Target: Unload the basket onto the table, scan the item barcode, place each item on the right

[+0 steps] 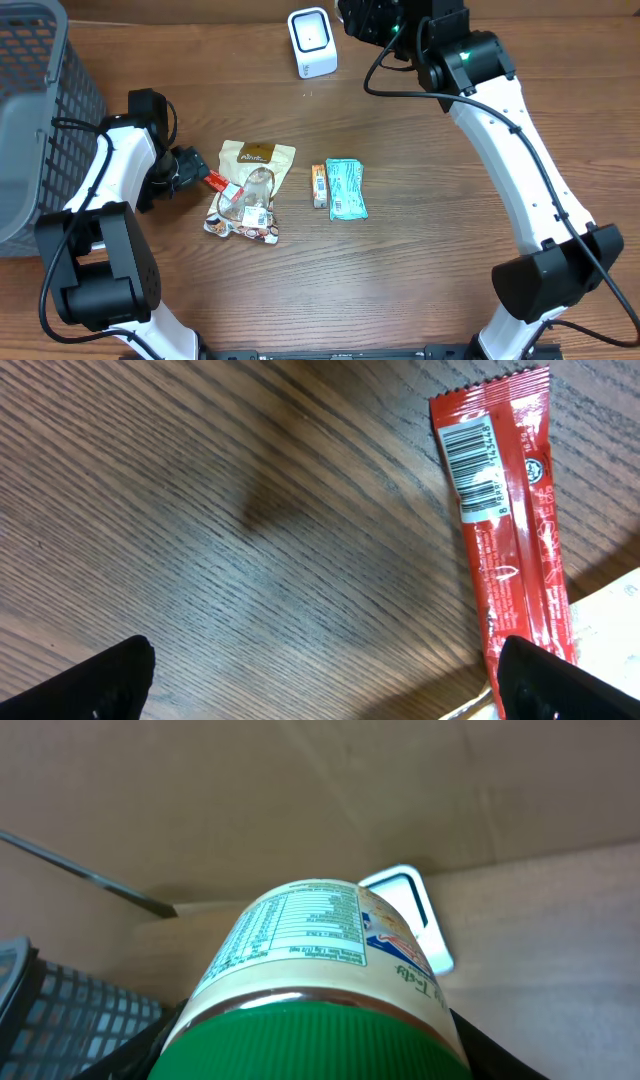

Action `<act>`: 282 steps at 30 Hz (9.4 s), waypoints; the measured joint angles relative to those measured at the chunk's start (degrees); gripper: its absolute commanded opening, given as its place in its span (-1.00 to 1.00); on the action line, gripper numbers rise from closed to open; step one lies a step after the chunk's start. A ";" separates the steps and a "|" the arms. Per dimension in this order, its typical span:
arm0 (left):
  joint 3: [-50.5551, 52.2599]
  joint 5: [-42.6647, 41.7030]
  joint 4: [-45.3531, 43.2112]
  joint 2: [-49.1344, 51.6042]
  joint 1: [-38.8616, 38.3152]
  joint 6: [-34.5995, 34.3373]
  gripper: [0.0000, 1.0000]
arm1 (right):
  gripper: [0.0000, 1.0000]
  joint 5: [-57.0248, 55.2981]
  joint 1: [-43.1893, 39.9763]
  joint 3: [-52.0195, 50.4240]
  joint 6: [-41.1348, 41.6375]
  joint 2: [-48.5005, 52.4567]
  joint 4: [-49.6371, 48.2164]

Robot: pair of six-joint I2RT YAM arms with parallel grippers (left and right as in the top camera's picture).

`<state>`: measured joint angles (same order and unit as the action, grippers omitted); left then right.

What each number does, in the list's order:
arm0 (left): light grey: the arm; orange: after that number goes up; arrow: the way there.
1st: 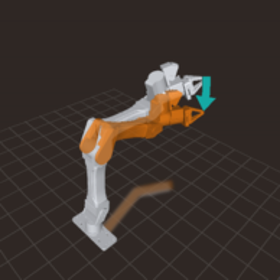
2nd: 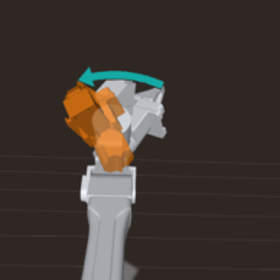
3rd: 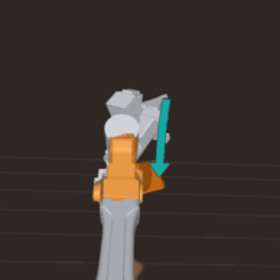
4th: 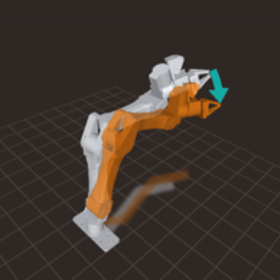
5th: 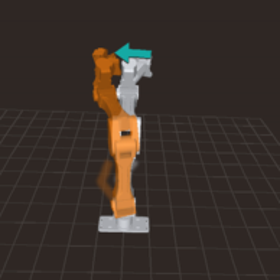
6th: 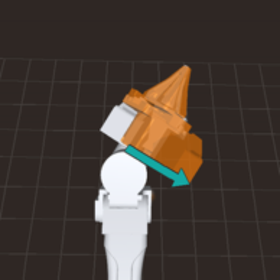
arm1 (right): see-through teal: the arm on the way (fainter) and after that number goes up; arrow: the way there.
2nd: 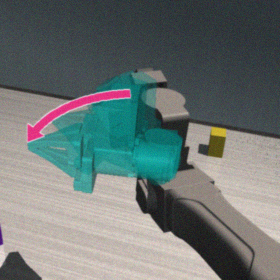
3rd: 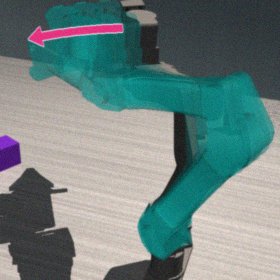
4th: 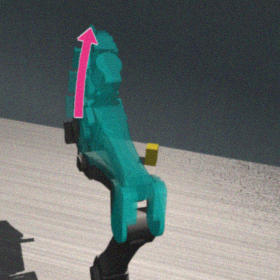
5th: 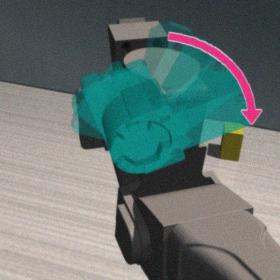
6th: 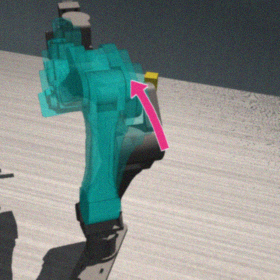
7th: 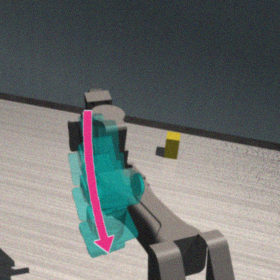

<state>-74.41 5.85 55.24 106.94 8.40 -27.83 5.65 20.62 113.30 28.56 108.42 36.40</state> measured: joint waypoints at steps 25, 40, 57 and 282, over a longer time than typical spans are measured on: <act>0.00 0.00 0.00 0.00 0.00 0.00 0.99 | -0.44 -0.83 0.00 -1.90 -1.55 28.46 -44.04; 0.00 0.00 0.00 0.00 0.00 0.00 0.99 | -0.38 -5.03 0.00 -1.90 -4.63 29.81 -54.31; 0.00 0.00 -0.02 0.00 0.00 0.00 0.99 | -0.34 -3.28 0.00 -1.90 -7.58 36.94 -54.97; 0.00 0.00 0.00 0.00 0.00 -0.02 0.99 | -0.67 -14.91 17.99 -13.86 -3.26 11.13 31.67</act>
<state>-74.41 5.85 55.24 106.94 8.40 -27.86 -9.26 38.61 99.44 25.30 119.55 68.07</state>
